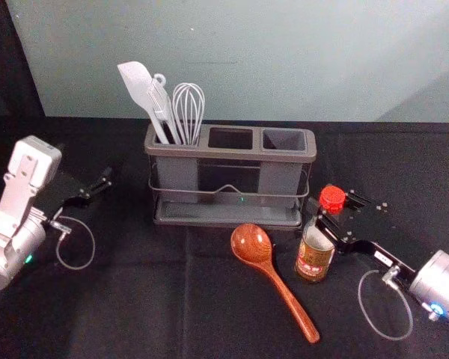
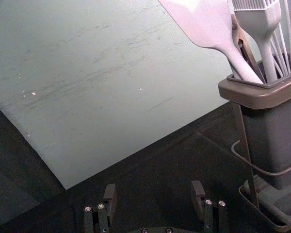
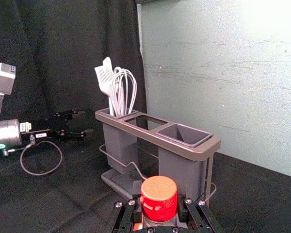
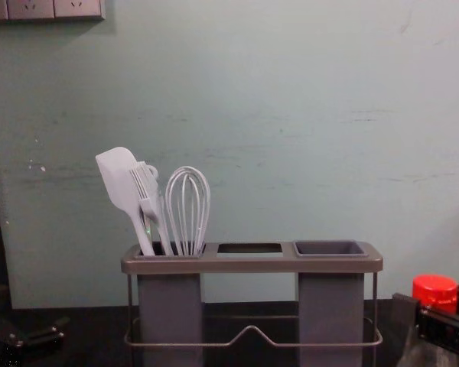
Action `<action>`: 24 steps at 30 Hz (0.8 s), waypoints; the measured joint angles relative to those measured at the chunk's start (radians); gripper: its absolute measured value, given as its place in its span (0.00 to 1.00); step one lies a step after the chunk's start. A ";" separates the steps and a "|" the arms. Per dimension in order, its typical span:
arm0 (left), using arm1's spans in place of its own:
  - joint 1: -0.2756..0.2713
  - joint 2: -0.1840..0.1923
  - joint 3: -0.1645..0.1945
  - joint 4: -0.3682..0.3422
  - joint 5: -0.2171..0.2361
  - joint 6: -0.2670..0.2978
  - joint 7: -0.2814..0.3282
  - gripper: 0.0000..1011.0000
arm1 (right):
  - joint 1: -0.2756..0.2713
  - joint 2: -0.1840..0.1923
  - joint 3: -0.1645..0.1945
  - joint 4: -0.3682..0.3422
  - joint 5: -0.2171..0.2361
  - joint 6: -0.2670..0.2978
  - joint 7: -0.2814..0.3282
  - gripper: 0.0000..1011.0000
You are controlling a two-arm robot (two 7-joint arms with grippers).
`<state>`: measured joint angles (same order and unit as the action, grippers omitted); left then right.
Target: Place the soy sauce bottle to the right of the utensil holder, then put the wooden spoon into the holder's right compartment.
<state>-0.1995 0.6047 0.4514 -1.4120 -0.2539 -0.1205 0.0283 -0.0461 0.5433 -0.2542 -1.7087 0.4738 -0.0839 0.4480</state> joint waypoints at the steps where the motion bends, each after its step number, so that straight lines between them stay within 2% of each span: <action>1: 0.000 0.000 0.000 0.000 0.000 0.000 0.000 0.99 | -0.002 0.000 0.001 -0.003 0.000 0.001 0.000 0.38; 7: 0.000 0.000 0.000 0.000 0.000 0.000 0.000 0.99 | -0.023 0.013 0.024 -0.049 0.005 0.006 0.000 0.38; 12: 0.000 0.000 0.000 0.000 0.000 0.000 0.000 0.99 | -0.039 0.031 0.054 -0.101 0.022 0.006 0.006 0.38; 15: 0.000 0.000 0.000 0.000 0.000 0.000 0.000 0.99 | -0.050 0.050 0.084 -0.144 0.042 0.007 0.010 0.38; 24: 0.000 0.000 0.000 0.000 0.000 0.000 0.000 0.99 | -0.054 0.076 0.117 -0.180 0.053 0.018 0.010 0.38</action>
<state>-0.1995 0.6047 0.4514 -1.4120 -0.2539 -0.1205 0.0283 -0.1005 0.6195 -0.1368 -1.8889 0.5272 -0.0663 0.4576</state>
